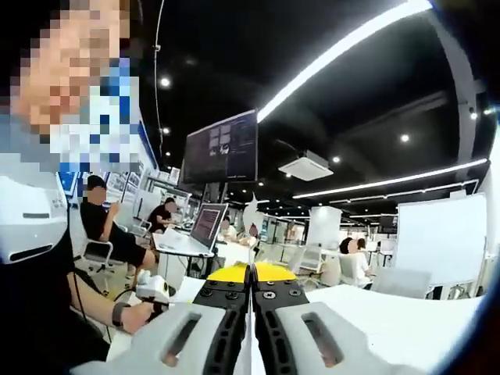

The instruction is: Organize the stack of printing papers by aligning and flattening the scattered papers on the table

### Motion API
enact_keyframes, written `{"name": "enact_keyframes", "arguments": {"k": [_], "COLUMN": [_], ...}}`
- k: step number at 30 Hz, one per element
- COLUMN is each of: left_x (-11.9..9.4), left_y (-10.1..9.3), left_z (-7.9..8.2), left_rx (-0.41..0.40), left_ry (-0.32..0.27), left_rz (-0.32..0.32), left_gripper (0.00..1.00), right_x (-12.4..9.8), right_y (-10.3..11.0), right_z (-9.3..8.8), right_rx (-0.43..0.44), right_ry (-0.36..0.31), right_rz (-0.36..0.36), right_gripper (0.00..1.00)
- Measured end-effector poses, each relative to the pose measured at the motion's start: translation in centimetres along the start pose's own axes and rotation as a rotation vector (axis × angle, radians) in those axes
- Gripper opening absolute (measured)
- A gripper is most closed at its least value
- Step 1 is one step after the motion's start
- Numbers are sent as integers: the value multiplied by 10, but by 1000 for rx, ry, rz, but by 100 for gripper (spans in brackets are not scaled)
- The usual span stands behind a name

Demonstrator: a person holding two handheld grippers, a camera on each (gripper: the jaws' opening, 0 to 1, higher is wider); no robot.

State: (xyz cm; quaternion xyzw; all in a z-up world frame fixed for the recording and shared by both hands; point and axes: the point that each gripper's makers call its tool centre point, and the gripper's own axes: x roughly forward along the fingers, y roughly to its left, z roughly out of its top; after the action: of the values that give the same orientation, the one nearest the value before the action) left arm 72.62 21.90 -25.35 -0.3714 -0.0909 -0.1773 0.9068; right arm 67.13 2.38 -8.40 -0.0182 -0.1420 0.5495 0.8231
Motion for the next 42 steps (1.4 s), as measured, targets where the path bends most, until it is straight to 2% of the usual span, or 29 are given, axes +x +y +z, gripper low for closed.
{"name": "enact_keyframes", "arguments": {"k": [5,10,13,21,24,29,35,42], "left_x": [0,0,1,2,2,2,3,3], "left_y": [-3,-2,-5,-11,-12,-13,-13,-9], "left_z": [-2,-1,-3,-5,-5,-6,-6,-7], "left_rx": [10,14,26,36,42,51,60,69], "left_ry": [6,9,15,24,28,32,37,41], "left_rz": [-2,-1,-3,-5,-5,-5,-3,-3], "left_gripper": [9,9,9,9,9,9,9,9], "right_x": [12,23,26,40,47,57,65,67], "right_y": [1,-6,-7,-13,-21,-27,-19,-11], "right_z": [1,-4,-3,-2,-9,-19,-29,-16], "right_rx": [24,51,92,122,97,114,126,118], "right_ry": [-2,6,-7,-23,16,55,76,54], "right_rz": [47,54,71,93,95,127,165,192], "right_gripper": [0,0,0,0,0,0,0,0]}}
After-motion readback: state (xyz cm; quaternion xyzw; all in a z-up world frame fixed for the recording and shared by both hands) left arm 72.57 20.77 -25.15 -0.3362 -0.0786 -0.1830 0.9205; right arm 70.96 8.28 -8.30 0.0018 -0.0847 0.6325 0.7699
